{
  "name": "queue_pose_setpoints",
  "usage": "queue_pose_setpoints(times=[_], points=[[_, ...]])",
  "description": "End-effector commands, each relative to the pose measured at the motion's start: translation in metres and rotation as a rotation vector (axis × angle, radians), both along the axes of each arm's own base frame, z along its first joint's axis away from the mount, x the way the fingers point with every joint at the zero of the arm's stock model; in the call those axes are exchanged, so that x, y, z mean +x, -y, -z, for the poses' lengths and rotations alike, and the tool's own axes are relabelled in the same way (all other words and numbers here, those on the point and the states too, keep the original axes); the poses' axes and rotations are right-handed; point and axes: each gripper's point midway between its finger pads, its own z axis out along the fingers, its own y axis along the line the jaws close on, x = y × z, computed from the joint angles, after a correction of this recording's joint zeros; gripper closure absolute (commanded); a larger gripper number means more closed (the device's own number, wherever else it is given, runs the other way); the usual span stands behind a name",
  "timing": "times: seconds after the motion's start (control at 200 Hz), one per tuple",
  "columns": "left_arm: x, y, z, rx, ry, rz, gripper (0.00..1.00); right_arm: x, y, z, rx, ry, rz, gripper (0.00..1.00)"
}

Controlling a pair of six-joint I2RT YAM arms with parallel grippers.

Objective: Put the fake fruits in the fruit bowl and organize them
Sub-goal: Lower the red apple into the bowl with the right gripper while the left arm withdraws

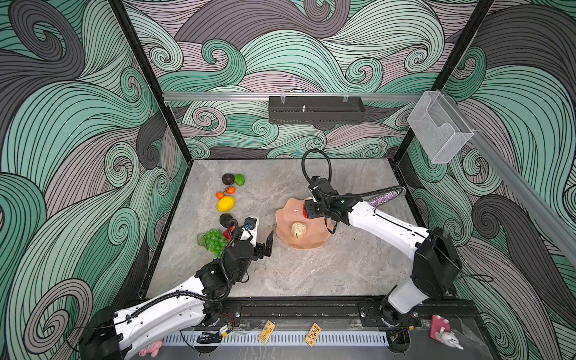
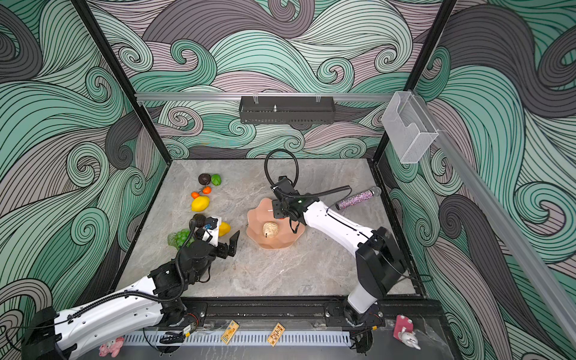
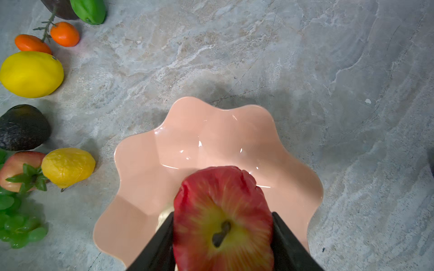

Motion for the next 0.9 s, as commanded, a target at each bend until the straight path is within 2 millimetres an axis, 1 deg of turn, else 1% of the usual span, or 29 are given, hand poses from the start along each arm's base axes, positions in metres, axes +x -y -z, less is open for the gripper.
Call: queue_pose_setpoints(times=[0.0,0.21,0.33,0.46,0.575,0.896], points=[[-0.002,-0.012,0.004,-0.012,-0.010,-0.046,0.01,0.015,-0.005,0.002,-0.026,0.019,0.007,0.47],[-0.008,-0.021,0.009,-0.052,-0.004,-0.056,0.01,0.026,-0.018,0.021,-0.038,-0.014,0.002,0.48],[-0.010,-0.025,0.010,-0.062,0.004,-0.063,0.01,0.027,-0.023,0.033,-0.045,-0.036,-0.002,0.49],[-0.010,-0.025,0.011,-0.070,0.013,-0.062,0.01,0.029,-0.030,0.039,-0.042,-0.051,-0.015,0.49],[-0.009,-0.024,0.012,-0.068,0.008,-0.061,0.01,0.028,-0.035,0.046,-0.058,-0.060,-0.031,0.49],[-0.008,-0.022,0.013,-0.057,0.004,-0.055,0.01,0.020,-0.037,0.069,-0.116,-0.093,-0.054,0.49]])
